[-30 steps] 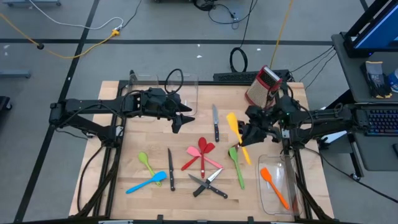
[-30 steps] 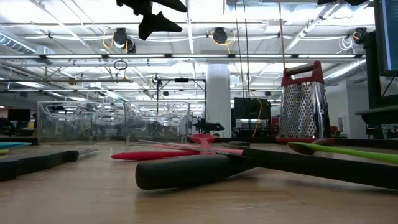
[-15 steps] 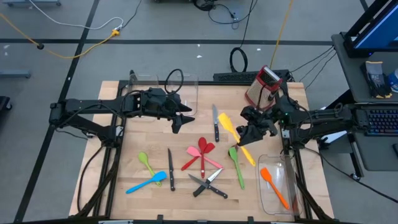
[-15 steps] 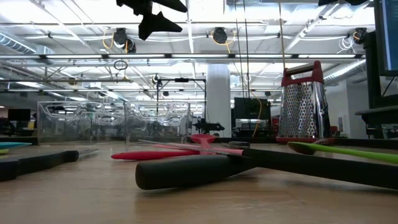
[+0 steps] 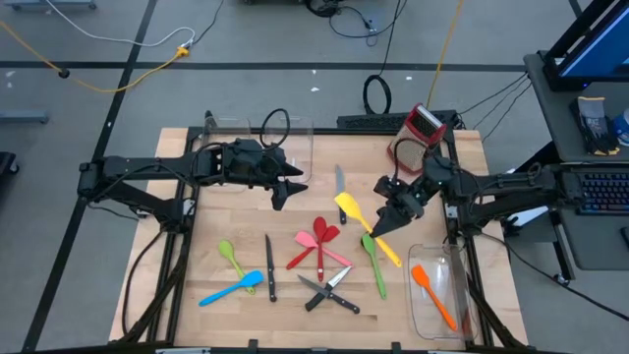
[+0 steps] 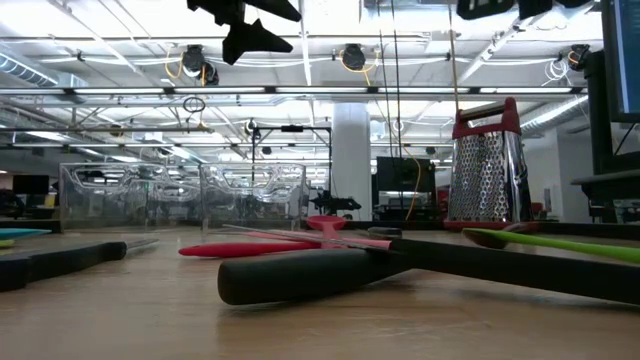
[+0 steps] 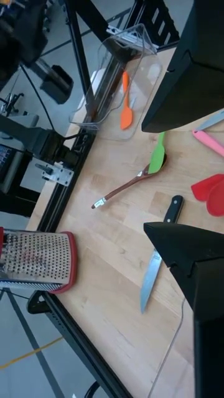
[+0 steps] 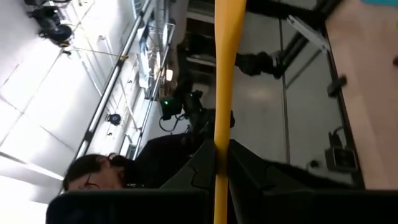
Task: Pick & Place Kitchen Items
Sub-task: Put the yellow spatula into the bottom transparent bin
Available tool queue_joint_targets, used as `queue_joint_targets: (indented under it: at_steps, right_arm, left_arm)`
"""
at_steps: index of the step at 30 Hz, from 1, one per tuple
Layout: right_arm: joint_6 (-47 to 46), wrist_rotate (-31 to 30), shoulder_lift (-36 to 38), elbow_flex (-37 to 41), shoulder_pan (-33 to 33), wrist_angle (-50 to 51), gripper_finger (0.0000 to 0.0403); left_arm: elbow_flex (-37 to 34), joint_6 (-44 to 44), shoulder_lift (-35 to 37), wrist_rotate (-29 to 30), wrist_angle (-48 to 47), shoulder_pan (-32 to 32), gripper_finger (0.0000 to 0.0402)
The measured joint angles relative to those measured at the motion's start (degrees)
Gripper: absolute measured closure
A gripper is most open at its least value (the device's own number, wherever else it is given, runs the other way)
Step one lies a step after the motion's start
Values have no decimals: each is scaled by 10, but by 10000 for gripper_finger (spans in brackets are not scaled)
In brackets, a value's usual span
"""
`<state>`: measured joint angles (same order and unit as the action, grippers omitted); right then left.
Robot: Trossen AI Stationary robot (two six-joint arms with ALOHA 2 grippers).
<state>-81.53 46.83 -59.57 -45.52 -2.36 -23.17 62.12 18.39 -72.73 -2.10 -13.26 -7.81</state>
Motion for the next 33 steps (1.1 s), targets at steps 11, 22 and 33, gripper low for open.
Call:
queue_joint_targets:
  at_steps: [11, 22, 33]
  right_arm:
    - [-15, -50, 46, 0, 40, 105, 385]
    - [-10, -132, 167, 0, 40, 295, 385]
    - [-48, -158, 211, 0, 70, 442, 385]
  left_arm:
    - [0, 0, 0, 2, 0, 0, 149]
    - [0, 0, 0, 7, 0, 0, 149]
    - [0, -3, 0, 7, 0, 0, 149]
